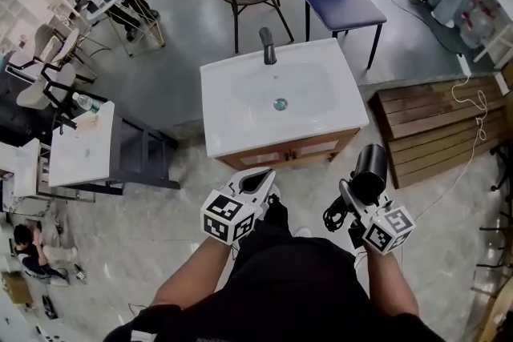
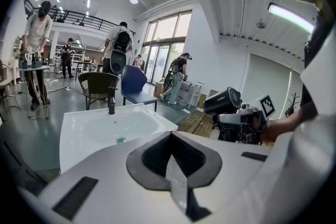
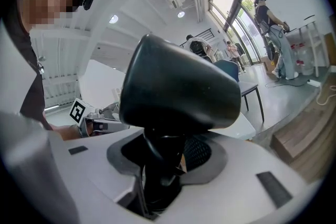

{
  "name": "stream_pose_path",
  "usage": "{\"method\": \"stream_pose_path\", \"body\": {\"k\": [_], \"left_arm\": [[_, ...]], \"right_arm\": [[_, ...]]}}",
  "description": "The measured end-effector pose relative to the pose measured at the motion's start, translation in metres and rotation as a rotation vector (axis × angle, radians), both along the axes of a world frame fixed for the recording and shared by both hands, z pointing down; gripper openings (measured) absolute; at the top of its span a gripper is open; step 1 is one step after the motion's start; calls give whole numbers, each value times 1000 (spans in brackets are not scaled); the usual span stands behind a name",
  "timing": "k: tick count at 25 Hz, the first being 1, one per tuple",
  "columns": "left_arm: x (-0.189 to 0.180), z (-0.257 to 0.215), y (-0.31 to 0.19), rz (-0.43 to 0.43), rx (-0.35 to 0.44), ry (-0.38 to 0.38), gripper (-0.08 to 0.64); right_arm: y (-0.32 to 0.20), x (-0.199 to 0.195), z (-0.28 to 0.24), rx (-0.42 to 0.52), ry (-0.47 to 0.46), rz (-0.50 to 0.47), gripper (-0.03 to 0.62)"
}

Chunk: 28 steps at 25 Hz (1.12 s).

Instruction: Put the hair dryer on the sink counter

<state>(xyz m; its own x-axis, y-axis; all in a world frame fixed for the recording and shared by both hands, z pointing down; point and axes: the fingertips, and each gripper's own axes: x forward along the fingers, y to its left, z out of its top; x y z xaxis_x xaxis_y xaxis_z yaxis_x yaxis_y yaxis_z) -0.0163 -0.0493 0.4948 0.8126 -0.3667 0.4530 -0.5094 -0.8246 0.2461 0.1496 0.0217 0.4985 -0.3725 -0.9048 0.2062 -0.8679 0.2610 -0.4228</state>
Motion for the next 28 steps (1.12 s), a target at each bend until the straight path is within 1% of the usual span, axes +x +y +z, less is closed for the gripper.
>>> {"method": "stream_pose_path", "body": {"k": [6,13,17,23,28], "left_arm": [[10,2,-62,21,-1,0,0],[7,-1,-135,50,5,16,0],[3,2,-173,67,-3,24,0],[2,13,-205,100,-17,36,0],[-7,18,-222,82,-44,47,0]], "right_arm": [[-58,5,1,-35,17,12,149],[-130,6,-8,-59,114,25,149],[-167,2,-12,-55,207,11,149],[-201,-7,-4,-72,419,-25,149],[-217,-17,18,-142,503,-100,149]]}}
